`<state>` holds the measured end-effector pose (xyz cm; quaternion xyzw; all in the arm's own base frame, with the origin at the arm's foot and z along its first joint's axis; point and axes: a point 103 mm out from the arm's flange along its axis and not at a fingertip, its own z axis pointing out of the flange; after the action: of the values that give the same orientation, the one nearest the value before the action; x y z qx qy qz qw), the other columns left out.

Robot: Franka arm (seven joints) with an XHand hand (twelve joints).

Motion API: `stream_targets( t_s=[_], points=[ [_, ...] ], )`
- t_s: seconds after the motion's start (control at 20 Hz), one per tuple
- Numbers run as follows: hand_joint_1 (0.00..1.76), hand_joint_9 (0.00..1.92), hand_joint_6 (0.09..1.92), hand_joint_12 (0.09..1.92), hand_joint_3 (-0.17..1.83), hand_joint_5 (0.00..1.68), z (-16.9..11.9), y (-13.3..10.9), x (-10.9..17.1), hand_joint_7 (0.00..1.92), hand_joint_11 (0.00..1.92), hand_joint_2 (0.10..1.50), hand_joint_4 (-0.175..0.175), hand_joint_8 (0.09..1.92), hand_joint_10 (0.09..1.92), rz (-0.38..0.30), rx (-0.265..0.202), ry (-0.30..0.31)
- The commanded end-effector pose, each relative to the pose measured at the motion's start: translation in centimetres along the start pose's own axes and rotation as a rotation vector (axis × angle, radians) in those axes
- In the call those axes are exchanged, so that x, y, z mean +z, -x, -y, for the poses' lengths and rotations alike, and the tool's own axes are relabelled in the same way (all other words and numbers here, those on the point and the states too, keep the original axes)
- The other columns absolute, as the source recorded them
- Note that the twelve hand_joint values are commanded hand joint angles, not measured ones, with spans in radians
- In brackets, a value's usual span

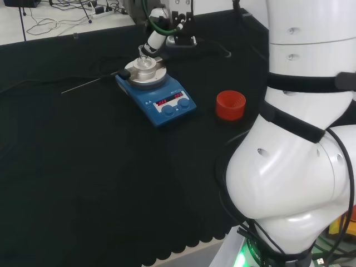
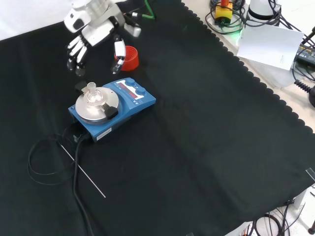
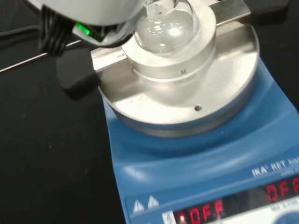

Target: Turn on the heater.

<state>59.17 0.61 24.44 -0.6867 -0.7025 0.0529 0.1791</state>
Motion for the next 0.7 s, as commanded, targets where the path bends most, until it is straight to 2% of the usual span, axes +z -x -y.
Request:
stream_targets(
  t_s=[0.05, 0.25, 0.4, 0.5, 0.7],
  points=[
    [0.88, 0.30, 0.36, 1.36, 0.60, 0.42, 5.8, 0.9, -0.8, 0.05, 0.00, 0.58, -0.034, 0.68, 0.74, -0.019, 0.036, 0.059],
    [0.88, 0.32, 0.33, 1.39, 0.59, 0.43, 8.0, 0.9, 0.3, 0.07, 0.00, 0.59, -0.035, 0.68, 0.74, -0.027, 0.039, 0.053],
    [0.88, 0.36, 0.31, 1.41, 0.59, 0.44, 9.7, 1.0, 1.7, 0.13, 0.00, 0.60, -0.036, 0.70, 0.73, -0.022, 0.045, 0.035],
    [0.88, 0.38, 0.30, 1.43, 0.59, 0.44, 10.7, 1.1, 2.9, 0.16, 0.00, 0.60, -0.037, 0.71, 0.73, -0.023, 0.048, 0.043],
    [0.95, 0.79, 0.41, 1.33, 0.72, 0.54, 12.1, 1.2, 5.4, 0.55, 0.41, 0.65, -0.051, 0.76, 0.67, -0.005, 0.056, -0.014]
  ],
)
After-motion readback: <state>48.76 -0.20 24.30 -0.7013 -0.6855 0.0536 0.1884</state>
